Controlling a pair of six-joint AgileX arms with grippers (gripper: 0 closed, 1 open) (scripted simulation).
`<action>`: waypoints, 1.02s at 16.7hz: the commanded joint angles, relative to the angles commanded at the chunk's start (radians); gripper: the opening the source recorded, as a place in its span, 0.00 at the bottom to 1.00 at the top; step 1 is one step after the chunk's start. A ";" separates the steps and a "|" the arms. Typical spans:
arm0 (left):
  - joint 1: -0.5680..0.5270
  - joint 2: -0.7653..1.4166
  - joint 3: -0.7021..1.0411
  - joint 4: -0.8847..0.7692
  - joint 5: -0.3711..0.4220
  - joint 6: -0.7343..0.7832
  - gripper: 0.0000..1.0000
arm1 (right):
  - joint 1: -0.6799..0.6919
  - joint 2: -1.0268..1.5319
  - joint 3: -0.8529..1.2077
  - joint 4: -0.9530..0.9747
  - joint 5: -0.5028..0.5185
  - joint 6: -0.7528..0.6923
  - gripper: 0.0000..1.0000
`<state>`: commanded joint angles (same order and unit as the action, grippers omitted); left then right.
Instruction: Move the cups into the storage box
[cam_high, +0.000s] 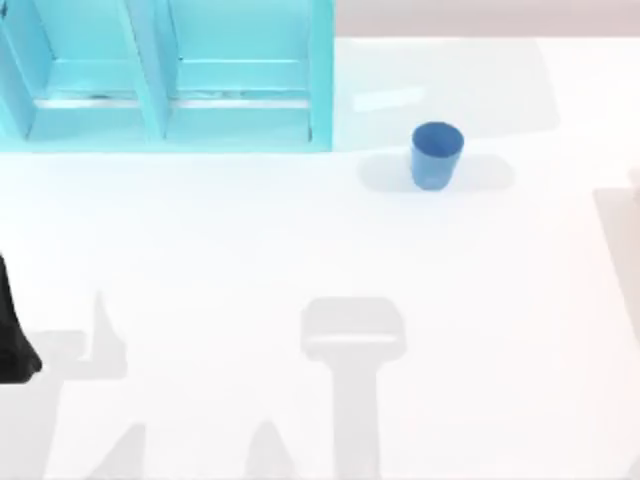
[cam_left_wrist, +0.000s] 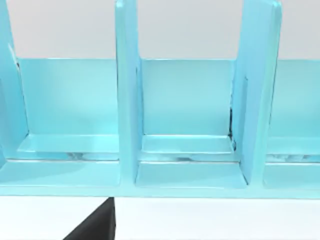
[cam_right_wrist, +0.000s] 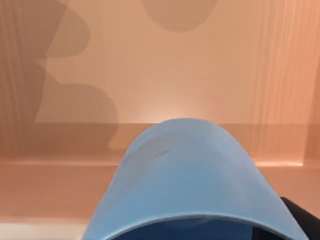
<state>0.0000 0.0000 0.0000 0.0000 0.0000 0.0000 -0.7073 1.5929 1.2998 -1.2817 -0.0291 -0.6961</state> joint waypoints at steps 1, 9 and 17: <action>0.000 0.000 0.000 0.000 0.000 0.000 1.00 | 0.005 -0.001 -0.047 0.041 0.000 0.001 0.00; 0.000 0.000 0.000 0.000 0.000 0.000 1.00 | 0.016 -0.003 -0.151 0.146 -0.001 0.014 0.00; 0.000 0.000 0.000 0.000 0.000 0.000 1.00 | 0.016 -0.003 -0.151 0.146 -0.001 0.014 0.60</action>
<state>0.0000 0.0000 0.0000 0.0000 0.0000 0.0000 -0.6917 1.5903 1.1486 -1.1362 -0.0298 -0.6817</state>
